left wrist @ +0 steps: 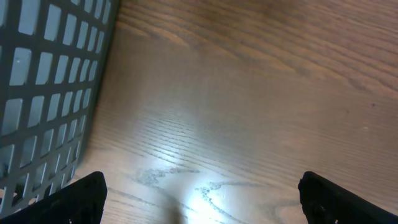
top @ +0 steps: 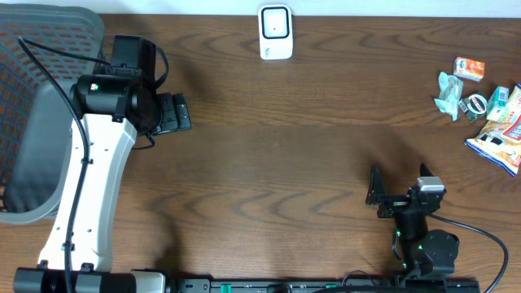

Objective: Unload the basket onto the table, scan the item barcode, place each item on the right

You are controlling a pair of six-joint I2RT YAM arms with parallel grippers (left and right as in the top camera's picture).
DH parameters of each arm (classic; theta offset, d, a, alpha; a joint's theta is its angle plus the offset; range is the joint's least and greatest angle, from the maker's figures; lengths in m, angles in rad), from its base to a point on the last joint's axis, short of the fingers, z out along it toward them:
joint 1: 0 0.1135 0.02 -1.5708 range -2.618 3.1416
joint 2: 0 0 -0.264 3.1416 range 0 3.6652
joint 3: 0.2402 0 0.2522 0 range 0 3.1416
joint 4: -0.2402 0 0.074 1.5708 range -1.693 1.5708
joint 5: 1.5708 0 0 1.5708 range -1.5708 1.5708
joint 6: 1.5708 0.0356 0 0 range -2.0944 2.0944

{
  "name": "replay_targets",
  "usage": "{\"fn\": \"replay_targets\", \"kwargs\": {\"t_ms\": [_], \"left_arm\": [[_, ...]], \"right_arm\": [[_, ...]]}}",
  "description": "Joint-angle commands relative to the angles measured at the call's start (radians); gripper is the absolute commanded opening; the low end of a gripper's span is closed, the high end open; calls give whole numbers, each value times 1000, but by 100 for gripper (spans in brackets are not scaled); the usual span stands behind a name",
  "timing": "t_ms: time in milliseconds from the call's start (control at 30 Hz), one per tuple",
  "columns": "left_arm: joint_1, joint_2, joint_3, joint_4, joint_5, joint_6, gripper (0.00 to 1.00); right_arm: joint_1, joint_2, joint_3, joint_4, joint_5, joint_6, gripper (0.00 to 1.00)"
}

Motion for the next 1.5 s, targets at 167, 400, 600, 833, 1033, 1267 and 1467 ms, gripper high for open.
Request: {"fn": "replay_targets", "kwargs": {"t_ms": [167, 400, 600, 833, 1033, 1267, 1467], "left_arm": [[5, 2, -1, -4, -10, 14, 98], [5, 2, -1, -4, -10, 14, 98], [5, 2, -1, -4, -10, 14, 98], [5, 2, -1, -4, -10, 14, 98], [5, 2, -1, -4, -10, 14, 98], [5, 2, -1, -4, -10, 14, 98], [5, 2, -1, -4, -10, 14, 98]], "right_arm": [[25, -7, -2, -4, 24, -35, 99], [26, -7, -2, -12, 53, -132, 99], [26, -7, -2, -13, 53, -122, 99], [26, -7, -2, -13, 53, -116, 99], [26, -7, -2, -13, 53, -93, 99], [23, -7, -2, -8, 45, -94, 99], [23, -7, -2, -8, 45, -94, 99]]}}
